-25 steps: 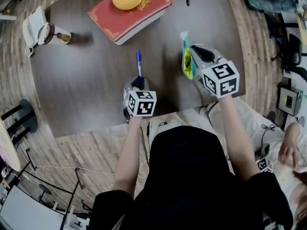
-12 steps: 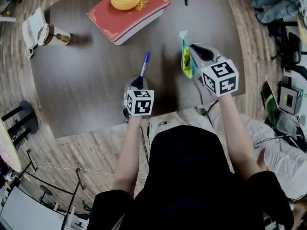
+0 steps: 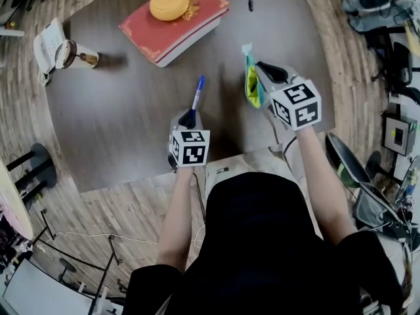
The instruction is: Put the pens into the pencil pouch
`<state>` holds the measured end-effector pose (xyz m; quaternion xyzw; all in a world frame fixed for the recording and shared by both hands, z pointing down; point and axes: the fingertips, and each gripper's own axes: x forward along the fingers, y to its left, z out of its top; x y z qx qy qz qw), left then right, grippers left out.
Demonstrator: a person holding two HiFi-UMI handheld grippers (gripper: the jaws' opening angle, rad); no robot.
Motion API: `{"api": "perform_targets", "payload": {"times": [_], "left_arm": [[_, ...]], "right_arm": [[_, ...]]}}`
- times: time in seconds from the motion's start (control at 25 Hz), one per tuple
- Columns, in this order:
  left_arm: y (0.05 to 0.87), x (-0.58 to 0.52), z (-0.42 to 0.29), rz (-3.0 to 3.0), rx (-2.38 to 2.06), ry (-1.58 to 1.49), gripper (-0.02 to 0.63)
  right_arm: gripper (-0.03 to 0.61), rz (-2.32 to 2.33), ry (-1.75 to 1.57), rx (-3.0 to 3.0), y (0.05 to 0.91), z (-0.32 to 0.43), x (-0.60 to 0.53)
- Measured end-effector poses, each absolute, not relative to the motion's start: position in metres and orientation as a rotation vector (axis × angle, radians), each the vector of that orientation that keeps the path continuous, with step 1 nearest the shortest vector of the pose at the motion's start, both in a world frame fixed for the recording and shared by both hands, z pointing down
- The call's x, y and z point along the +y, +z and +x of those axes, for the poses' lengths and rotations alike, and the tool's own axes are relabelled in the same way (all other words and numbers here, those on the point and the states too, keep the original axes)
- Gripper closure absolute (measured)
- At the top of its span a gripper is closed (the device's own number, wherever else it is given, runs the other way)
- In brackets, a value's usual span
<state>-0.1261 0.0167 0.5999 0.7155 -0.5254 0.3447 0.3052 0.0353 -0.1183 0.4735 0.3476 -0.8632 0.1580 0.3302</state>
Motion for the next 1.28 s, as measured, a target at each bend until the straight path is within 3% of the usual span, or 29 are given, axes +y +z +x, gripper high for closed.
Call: {"api": "perform_targets", "payload": {"times": [1.28], "left_arm": [[0.476,0.011,-0.061,2.261,-1.308,0.941,0.578]], "right_arm": [[0.551,0.961,0.445,-2.295,0.467,0.050,-0.117]]}}
